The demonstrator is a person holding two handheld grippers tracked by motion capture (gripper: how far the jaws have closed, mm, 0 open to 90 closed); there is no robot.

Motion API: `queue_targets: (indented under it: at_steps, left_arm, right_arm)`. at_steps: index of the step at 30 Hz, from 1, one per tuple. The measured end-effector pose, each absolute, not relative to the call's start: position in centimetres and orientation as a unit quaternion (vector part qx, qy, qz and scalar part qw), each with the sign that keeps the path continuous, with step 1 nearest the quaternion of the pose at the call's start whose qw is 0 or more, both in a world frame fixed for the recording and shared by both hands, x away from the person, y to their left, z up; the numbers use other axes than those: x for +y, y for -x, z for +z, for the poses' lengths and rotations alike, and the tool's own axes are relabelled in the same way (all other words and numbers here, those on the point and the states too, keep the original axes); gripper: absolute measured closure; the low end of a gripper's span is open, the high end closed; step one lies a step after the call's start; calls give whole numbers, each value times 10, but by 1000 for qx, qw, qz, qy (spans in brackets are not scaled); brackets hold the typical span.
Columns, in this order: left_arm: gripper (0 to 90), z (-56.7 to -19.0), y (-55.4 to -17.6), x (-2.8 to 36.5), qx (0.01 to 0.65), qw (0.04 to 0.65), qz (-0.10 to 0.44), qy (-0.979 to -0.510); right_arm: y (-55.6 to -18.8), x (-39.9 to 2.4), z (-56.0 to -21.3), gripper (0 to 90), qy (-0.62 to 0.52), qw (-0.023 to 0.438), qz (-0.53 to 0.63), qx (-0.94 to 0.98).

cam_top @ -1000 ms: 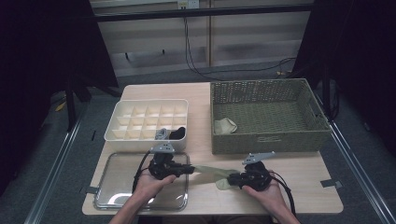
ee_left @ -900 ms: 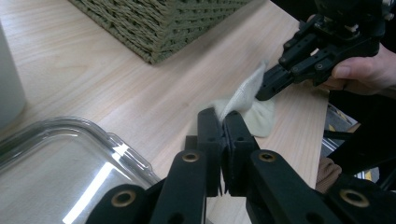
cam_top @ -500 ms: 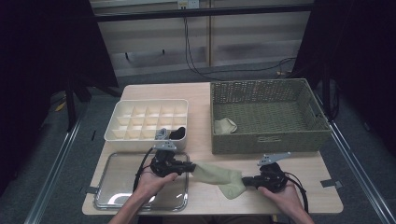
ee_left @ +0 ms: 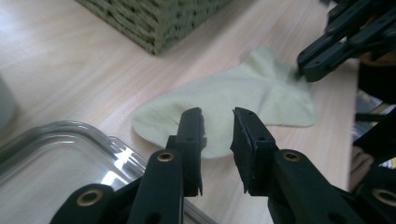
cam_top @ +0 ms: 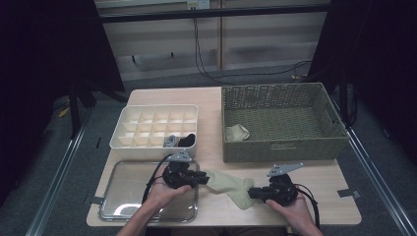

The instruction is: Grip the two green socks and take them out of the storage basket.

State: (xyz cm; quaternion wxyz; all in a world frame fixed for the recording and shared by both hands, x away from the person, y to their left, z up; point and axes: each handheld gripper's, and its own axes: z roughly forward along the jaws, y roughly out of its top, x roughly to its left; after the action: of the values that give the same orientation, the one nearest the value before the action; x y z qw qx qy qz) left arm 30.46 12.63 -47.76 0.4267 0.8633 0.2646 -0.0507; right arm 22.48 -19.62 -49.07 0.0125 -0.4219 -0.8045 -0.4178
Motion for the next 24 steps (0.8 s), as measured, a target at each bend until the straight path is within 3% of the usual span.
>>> queue_targets:
  at_steps: [10,24]
  left_arm:
    - [725,-496,-302,115,256,383,-44,-886]
    - [754,-495,-273,107,214,379,-75,-897]
  right_arm:
    - [-227,-201,-498,795,434,-3,-389,-812]
    - [-231,-220,-498,748,467,-29,-388,-794]
